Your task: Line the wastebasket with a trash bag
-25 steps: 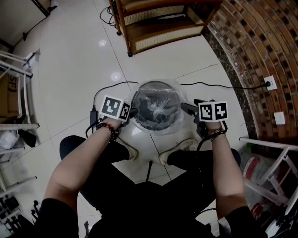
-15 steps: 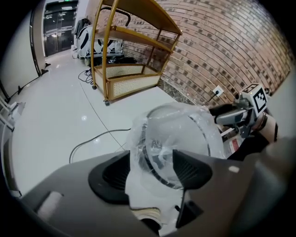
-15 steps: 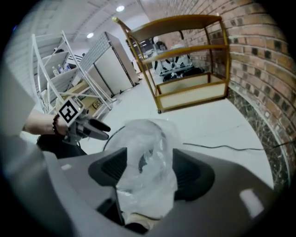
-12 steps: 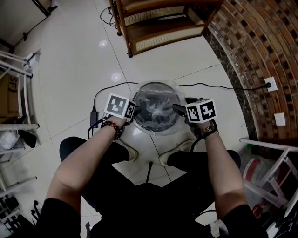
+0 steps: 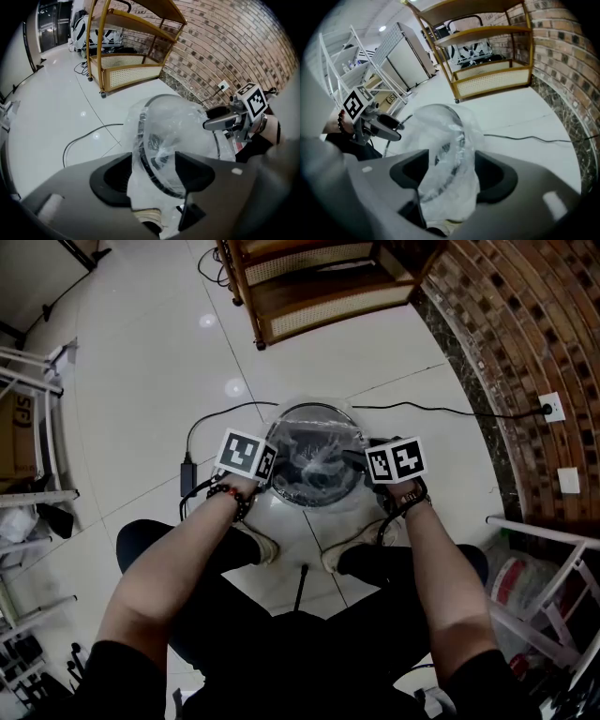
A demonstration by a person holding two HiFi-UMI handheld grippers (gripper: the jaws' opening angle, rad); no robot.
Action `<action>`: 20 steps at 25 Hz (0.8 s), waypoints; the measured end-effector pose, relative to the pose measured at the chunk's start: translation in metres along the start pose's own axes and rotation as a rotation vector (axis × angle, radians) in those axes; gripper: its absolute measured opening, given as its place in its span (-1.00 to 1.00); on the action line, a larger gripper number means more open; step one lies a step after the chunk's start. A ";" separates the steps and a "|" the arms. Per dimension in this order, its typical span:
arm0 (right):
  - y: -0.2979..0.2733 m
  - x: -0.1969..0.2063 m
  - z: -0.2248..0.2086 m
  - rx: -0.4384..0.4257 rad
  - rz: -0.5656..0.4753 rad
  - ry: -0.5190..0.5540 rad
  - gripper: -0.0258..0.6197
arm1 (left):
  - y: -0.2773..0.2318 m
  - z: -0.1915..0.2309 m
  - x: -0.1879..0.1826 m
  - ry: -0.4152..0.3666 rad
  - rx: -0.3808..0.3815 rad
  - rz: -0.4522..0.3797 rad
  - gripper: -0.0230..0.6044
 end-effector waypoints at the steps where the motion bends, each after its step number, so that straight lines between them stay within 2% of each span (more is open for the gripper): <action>1: -0.001 0.001 0.000 0.000 0.002 -0.003 0.04 | -0.003 0.001 0.001 -0.001 -0.001 0.003 0.01; 6: -0.002 0.005 0.000 0.007 0.015 0.005 0.04 | -0.011 0.005 0.008 0.032 0.023 0.019 0.01; 10: 0.022 -0.007 -0.011 0.059 -0.018 0.044 0.05 | 0.004 0.008 0.004 -0.011 -0.001 -0.004 0.02; 12: 0.036 -0.021 -0.017 0.095 -0.047 0.090 0.05 | 0.016 0.010 -0.004 -0.051 -0.024 -0.036 0.05; 15: 0.042 -0.046 -0.015 0.119 -0.073 0.213 0.05 | 0.028 0.010 -0.020 -0.105 -0.053 -0.079 0.06; 18: 0.023 -0.055 -0.005 0.097 -0.046 0.319 0.05 | 0.022 0.001 -0.028 -0.116 -0.028 -0.080 0.06; 20: 0.007 -0.053 0.001 0.065 -0.018 0.347 0.05 | 0.013 -0.005 -0.024 -0.117 -0.007 -0.052 0.05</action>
Point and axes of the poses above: the fingertips, and each gripper's own axes: y backward along the fingers, z to its left, x out of its underside, the point moved 1 cm from there along y, backward along the fingers, and after that the axes turned 13 degrees about y, right-handed, at the moved point
